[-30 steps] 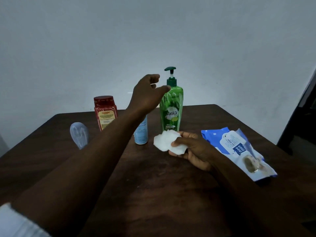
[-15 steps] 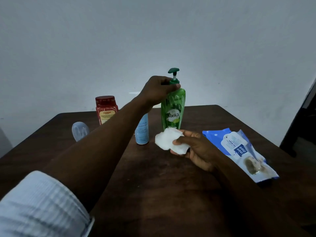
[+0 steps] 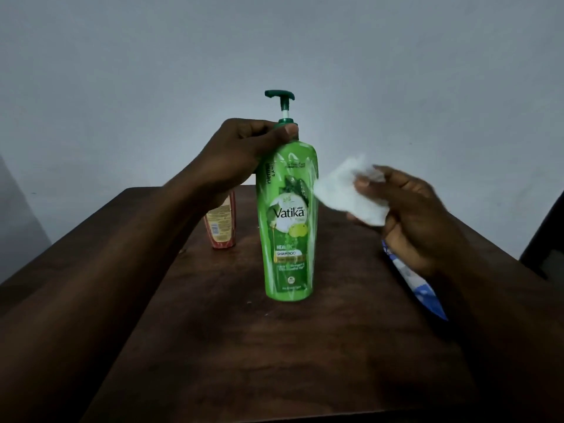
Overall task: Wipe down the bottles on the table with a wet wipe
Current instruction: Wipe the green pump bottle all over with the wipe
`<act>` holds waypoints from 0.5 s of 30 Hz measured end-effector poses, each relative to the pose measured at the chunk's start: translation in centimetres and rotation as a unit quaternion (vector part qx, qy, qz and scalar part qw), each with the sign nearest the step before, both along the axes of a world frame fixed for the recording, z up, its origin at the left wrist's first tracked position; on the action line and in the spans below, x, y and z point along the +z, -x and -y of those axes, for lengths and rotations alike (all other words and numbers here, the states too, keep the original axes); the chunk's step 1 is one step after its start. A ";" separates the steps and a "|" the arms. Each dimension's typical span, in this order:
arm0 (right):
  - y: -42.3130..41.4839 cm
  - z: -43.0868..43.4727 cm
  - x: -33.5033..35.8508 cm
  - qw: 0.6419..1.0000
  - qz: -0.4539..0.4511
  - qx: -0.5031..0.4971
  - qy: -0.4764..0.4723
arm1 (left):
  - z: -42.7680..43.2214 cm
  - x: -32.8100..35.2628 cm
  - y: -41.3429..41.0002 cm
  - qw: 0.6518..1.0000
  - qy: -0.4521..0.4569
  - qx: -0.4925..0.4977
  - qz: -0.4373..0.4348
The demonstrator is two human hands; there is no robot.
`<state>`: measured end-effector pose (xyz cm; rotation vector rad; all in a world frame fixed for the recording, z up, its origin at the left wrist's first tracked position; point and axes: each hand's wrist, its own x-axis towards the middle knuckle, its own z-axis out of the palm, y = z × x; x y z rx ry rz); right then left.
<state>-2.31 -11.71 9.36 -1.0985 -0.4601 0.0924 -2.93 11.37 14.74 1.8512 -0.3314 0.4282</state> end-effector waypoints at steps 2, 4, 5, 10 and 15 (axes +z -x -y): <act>0.3 -0.1 1.1 0.998 0.035 -0.049 0.000 | -0.4 -0.5 0.7 1.000 0.010 -0.003 -0.009; 0.5 -0.5 1.5 0.989 0.084 -0.122 0.027 | -0.8 -1.1 1.1 1.000 0.016 -0.006 -0.020; 0.7 -0.9 1.5 0.978 0.122 -0.163 0.052 | -0.9 -1.5 1.2 0.999 0.019 -0.008 -0.026; 1.9 -3.3 -0.1 0.890 0.303 -0.289 0.182 | -1.5 -3.0 1.0 0.999 0.023 -0.013 -0.040; 1.4 -5.0 -2.4 0.836 0.388 -0.297 0.249 | -1.7 -3.6 0.7 0.997 0.047 -0.010 -0.053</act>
